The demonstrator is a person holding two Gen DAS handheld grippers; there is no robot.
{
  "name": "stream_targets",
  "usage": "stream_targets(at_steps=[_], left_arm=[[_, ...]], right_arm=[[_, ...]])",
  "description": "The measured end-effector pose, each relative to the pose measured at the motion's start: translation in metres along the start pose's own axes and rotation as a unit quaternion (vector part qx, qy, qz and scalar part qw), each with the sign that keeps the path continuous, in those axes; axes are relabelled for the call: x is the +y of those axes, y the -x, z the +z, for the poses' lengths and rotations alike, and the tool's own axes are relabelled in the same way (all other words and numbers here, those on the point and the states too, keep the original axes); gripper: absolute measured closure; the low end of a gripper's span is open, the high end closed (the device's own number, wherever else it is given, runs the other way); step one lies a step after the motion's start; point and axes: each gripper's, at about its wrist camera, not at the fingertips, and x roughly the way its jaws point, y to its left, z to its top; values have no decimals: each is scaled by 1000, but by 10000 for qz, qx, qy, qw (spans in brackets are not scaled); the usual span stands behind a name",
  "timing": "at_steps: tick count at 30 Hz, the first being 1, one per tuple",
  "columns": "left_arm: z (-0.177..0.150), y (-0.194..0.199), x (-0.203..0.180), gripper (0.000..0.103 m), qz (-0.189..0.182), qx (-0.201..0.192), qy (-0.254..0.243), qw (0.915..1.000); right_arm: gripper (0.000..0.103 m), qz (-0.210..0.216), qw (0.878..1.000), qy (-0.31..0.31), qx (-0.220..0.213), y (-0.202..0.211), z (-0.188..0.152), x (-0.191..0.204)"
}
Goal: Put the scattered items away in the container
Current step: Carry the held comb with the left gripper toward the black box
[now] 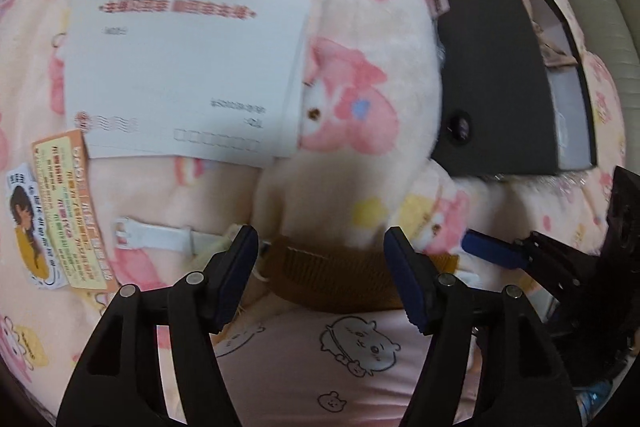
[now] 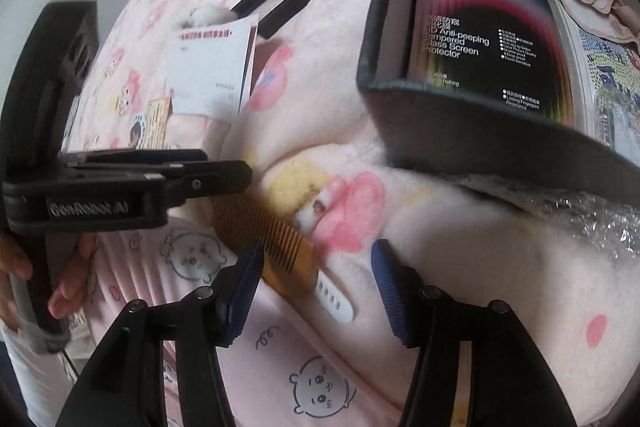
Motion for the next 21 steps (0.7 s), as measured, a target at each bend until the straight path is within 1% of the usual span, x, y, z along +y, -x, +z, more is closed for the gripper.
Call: stream_targets(at_steps=[1, 3, 5, 6, 8, 10, 13, 15, 16, 17, 18, 19, 20, 21], left_arm=[[-1, 5, 0, 36, 62, -13, -98, 9999], [-2, 14, 2, 36, 337, -39, -337, 9989], [-4, 13, 6, 36, 439, 181, -539, 9974], [-6, 11, 9, 39, 337, 312, -561, 9974], [-8, 13, 16, 39, -38, 483, -571, 9972], [-8, 16, 23, 39, -196, 570, -574, 9965], [-5, 11, 42, 40, -525, 741, -209, 9956], [-4, 8, 50, 50, -718, 776, -4, 9944], [-3, 9, 52, 58, -854, 753, 85, 9935], [-3, 12, 52, 64, -1005, 690, 118, 9925], [-4, 18, 49, 64, -1067, 591, 69, 9925], [-6, 24, 46, 67, -1006, 482, 10, 9938], [-7, 27, 45, 74, -975, 439, 21, 9943], [-8, 31, 44, 76, -997, 415, 46, 9941]], right_arm=[[51, 5, 10000, 45, 14, 2, -2, 0], [51, 30, 9999, 147, 8, 9, -4, -1], [51, -15, 9995, 308, 65, 10, -4, 1], [51, -88, 9991, 402, 135, 8, -3, 4], [51, -175, 9976, 605, 278, 0, -3, 11], [51, -265, 9963, 723, 394, -7, -2, 14], [51, -146, 9974, 626, 322, -4, 2, 11], [52, -50, 9980, 540, 310, -3, 5, 9], [54, 0, 9981, 540, 292, -3, 5, 9], [58, 68, 9981, 546, 276, -3, 5, 9], [62, 119, 9981, 543, 256, -2, 4, 9], [63, 145, 9982, 536, 221, -1, 3, 8], [65, 157, 9982, 543, 208, -1, 5, 9], [67, 185, 9981, 562, 198, 1, 6, 7]])
